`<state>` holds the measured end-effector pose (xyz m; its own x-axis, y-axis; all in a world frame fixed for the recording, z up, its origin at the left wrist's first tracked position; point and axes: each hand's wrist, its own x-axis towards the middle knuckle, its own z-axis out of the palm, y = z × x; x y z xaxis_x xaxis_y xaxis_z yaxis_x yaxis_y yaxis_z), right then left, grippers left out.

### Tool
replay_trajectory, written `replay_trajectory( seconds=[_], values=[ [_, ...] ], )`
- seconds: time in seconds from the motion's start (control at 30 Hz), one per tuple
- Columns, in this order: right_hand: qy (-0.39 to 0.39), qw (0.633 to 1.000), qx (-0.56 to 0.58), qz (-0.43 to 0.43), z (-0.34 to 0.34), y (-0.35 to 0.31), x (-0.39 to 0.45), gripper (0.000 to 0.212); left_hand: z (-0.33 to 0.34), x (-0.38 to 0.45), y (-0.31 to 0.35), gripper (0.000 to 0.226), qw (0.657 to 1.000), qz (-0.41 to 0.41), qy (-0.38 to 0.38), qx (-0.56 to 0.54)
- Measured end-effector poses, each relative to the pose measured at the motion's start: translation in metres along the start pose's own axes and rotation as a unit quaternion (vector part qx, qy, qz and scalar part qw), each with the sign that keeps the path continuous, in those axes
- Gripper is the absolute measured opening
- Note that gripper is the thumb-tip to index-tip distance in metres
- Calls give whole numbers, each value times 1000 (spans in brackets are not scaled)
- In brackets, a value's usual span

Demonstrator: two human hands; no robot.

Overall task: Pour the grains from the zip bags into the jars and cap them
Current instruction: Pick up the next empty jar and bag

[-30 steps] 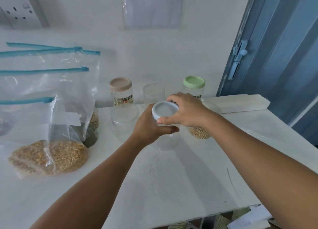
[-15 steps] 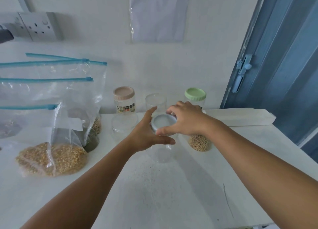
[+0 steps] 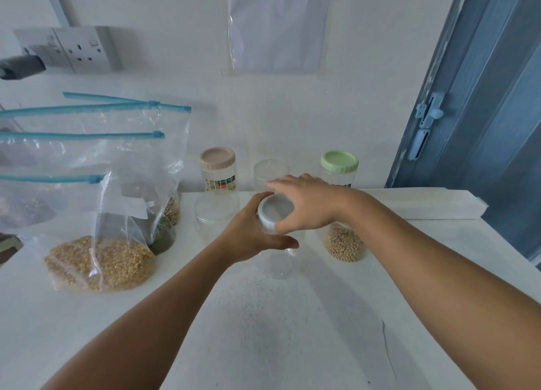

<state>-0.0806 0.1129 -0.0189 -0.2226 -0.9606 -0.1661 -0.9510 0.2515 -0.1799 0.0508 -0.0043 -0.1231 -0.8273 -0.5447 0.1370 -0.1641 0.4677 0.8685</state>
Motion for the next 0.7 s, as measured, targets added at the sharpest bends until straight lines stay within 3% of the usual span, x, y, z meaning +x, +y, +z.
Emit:
replay_trajectory(
  seconds=[0.13, 0.23, 0.33, 0.43, 0.53, 0.7],
  values=[
    [57, 994, -66, 68, 5, -3, -3, 97, 2, -2, 3, 104, 1000, 6, 1, 16],
    [32, 998, -41, 27, 2, -4, -5, 80, 2, -2, 2, 105, 1000, 4, 3, 13],
    [-24, 1000, -12, 9, -6, -5, -7, 86, 2, -2, 1, 110, 1000, -4, 4, 8],
    [14, 997, -66, 47, 4, -7, -4, 101, 2, -2, 0, 110, 1000, -1, -1, 9],
    [42, 998, -34, 39, 12, -6, 0, 90, 2, -3, 0, 109, 1000, -6, 2, 5],
    [11, 1000, 10, -15, 3, 2, 1, 88, 3, -4, 3, 110, 1000, -7, -1, 11]
  ],
)
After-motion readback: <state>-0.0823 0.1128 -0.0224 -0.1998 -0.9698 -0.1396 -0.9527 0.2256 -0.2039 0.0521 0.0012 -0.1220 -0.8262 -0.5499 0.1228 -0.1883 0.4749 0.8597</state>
